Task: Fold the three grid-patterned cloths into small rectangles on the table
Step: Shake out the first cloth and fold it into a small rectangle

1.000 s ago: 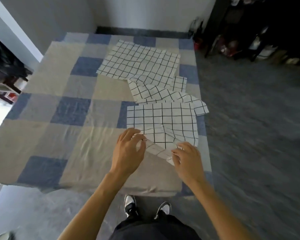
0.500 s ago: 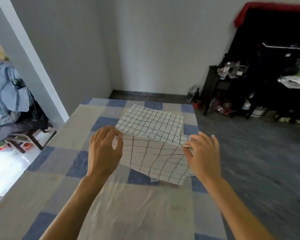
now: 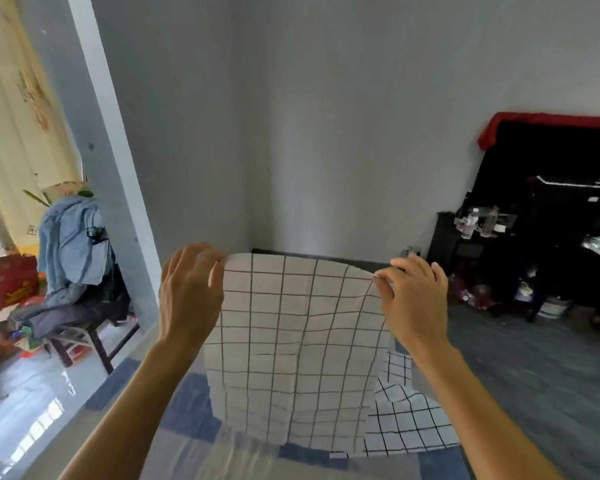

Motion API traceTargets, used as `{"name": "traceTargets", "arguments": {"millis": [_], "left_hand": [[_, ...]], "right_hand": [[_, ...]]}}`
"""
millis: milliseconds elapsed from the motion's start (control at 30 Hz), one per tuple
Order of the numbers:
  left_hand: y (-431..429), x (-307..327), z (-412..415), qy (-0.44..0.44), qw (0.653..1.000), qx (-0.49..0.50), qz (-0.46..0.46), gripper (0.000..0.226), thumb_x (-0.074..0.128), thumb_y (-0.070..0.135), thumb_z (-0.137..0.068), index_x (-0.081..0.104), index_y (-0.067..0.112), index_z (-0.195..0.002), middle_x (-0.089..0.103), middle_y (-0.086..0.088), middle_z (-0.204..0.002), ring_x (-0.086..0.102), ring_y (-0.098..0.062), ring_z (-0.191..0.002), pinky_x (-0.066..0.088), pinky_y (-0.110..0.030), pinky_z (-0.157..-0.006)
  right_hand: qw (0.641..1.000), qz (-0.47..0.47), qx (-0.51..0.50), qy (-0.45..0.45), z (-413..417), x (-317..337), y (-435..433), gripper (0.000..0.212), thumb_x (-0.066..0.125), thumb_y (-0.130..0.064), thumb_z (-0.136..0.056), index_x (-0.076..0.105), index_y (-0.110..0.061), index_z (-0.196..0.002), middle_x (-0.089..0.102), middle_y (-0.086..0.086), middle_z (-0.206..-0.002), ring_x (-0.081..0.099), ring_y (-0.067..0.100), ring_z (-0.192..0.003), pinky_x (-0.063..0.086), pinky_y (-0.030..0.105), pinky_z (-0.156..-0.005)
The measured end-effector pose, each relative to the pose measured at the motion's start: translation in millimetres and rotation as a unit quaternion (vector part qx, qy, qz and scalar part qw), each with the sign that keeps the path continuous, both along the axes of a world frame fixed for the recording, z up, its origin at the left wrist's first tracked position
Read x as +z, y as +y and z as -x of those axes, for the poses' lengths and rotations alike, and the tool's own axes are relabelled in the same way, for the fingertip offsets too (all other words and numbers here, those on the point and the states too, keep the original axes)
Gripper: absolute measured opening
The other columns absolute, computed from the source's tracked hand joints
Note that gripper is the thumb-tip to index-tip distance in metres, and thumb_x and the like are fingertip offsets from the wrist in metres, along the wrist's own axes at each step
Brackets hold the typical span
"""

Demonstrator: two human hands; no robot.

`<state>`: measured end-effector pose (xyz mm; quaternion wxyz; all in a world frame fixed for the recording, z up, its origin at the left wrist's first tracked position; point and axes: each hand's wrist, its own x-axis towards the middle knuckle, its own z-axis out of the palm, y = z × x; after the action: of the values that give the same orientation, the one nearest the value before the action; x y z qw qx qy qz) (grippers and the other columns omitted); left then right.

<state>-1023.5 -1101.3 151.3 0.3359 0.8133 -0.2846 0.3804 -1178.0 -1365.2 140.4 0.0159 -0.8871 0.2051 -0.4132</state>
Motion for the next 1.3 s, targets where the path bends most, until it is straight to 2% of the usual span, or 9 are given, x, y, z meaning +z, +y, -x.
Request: {"name": "traceTargets", "arguments": {"millis": [100,200,333,533,700,933,1067,1233,1300], "left_hand": [[9,15,-11,-0.041,0.999,0.016,-0.002,0.021,0.055,0.022,-0.089,0.068,0.006,-0.094,0.062,-0.016,-0.112,0.056,-0.034,-0.109,0.041,-0.043,-0.096],[20,23,-25,-0.053,0.998,0.038,0.001,0.01,0.063,0.015,-0.087,0.068,0.008,-0.092,0.059,-0.017,-0.121,0.047,-0.034,-0.123,0.03,-0.04,-0.105],[32,32,-37,-0.059,0.997,0.056,-0.003,0.011,0.064,0.015,-0.085,0.069,0.007,-0.091,0.06,-0.017,-0.119,0.049,-0.034,-0.12,0.033,-0.041,-0.102],[51,50,-58,-0.071,0.996,0.061,-0.004,0.01,0.066,0.016,-0.084,0.069,0.007,-0.089,0.06,-0.017,-0.118,0.049,-0.034,-0.118,0.034,-0.042,-0.101],[60,64,-70,-0.08,0.995,0.052,-0.015,0.011,0.065,0.018,-0.084,0.069,0.008,-0.086,0.06,-0.018,-0.119,0.05,-0.035,-0.119,0.031,-0.04,-0.101],[66,73,-49,-0.11,0.991,0.075,-0.021,0.009,0.065,0.014,-0.083,0.069,0.006,-0.084,0.058,-0.021,-0.123,0.05,-0.039,-0.119,0.035,-0.04,-0.097],[65,74,-26,-0.126,0.987,0.095,-0.002,0.006,0.068,0.012,-0.083,0.069,0.006,-0.084,0.055,-0.021,-0.128,0.047,-0.039,-0.123,0.034,-0.049,-0.104],[62,58,2,-0.116,0.985,0.117,0.043,0.009,0.064,0.016,-0.086,0.07,0.01,-0.09,0.045,-0.014,-0.141,0.031,-0.032,-0.138,0.01,-0.035,-0.116],[60,47,14,-0.118,0.984,0.127,0.043,0.007,0.066,0.014,-0.086,0.071,0.01,-0.089,0.04,-0.013,-0.145,0.025,-0.031,-0.14,0.011,-0.039,-0.117]], "right_hand": [[1.0,0.003,-0.02,-0.007,-10,16,1,0.012,0.072,-0.029,-0.082,0.073,-0.017,-0.085,0.067,0.006,-0.103,0.056,0.03,-0.113,0.029,0.051,-0.106],[0.999,-0.007,-0.029,-0.018,-18,29,3,0.012,0.072,-0.029,-0.082,0.073,-0.017,-0.084,0.067,0.007,-0.106,0.054,0.032,-0.117,0.027,0.054,-0.107],[0.999,0.003,-0.018,-0.037,-31,41,8,0.008,0.071,-0.023,-0.083,0.073,-0.015,-0.086,0.067,0.01,-0.108,0.054,0.034,-0.116,0.03,0.056,-0.105],[0.998,0.004,-0.035,-0.056,-52,56,12,0.016,0.071,-0.031,-0.083,0.073,-0.015,-0.084,0.067,0.01,-0.111,0.055,0.034,-0.117,0.031,0.059,-0.104],[0.996,0.022,-0.022,-0.088,-65,64,13,0.015,0.068,-0.027,-0.085,0.072,-0.013,-0.087,0.067,0.011,-0.111,0.056,0.034,-0.114,0.035,0.058,-0.102],[0.992,0.042,0.012,-0.116,-60,67,6,0.016,0.064,-0.026,-0.088,0.072,-0.012,-0.091,0.066,0.013,-0.111,0.055,0.033,-0.112,0.036,0.056,-0.1],[0.992,0.04,0.033,-0.118,-52,69,0,0.021,0.062,-0.029,-0.089,0.072,-0.011,-0.092,0.065,0.015,-0.114,0.054,0.034,-0.113,0.037,0.057,-0.098],[0.989,0.037,0.058,-0.132,-43,51,-4,0.021,0.063,-0.029,-0.091,0.073,-0.011,-0.091,0.063,0.016,-0.121,0.05,0.038,-0.121,0.034,0.058,-0.101],[0.987,0.033,0.066,-0.141,-39,44,-6,0.026,0.058,-0.033,-0.091,0.073,-0.011,-0.092,0.062,0.015,-0.123,0.048,0.038,-0.124,0.031,0.058,-0.103]]}}
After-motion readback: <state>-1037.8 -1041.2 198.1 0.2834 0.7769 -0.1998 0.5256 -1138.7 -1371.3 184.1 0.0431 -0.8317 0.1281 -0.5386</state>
